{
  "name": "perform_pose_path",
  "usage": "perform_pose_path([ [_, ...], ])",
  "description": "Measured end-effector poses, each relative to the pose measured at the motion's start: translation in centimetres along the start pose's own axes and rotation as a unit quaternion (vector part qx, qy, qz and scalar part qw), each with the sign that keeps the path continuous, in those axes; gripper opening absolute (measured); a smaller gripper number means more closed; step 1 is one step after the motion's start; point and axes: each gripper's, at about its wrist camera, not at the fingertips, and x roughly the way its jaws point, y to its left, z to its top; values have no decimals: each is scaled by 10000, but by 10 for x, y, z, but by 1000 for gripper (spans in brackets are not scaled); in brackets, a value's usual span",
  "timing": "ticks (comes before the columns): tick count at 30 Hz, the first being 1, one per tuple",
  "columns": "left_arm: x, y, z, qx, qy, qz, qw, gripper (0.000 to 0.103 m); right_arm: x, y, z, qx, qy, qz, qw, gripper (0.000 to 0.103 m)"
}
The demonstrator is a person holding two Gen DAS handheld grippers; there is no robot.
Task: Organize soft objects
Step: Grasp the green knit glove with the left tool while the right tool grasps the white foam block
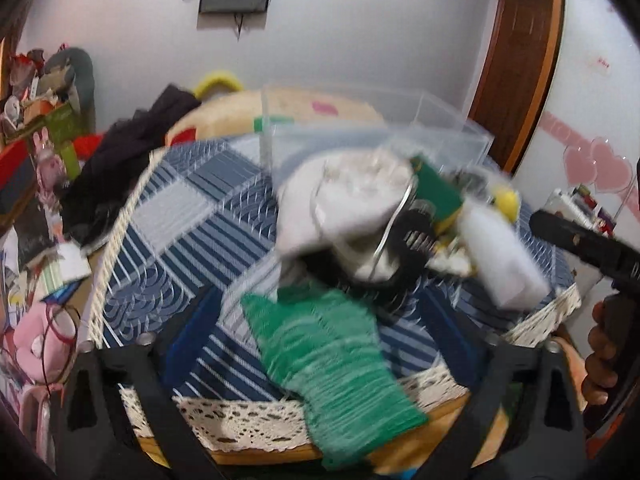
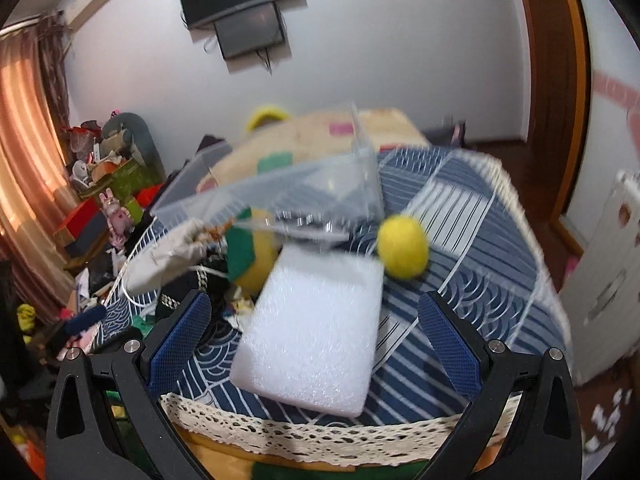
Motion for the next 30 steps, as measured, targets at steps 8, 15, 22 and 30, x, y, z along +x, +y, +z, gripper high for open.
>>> perform_pose_path([
  [8,21,8,-11,-169,484,-233,9984,60,25,9,-15,-21,549,28,9985,102],
  [15,10,8,-11,-137,485,-357,9981,30,24,2,-16,-78,547,-53,9985,85],
  [22,-24,7,-2,33,45,-508,9987,21,1,6,-17,-322,171,-130,9993,84],
  [30,-63,3,14,235,-523,-448,9974,21,-25,18,-8,-560,-312,-135,9979,84],
])
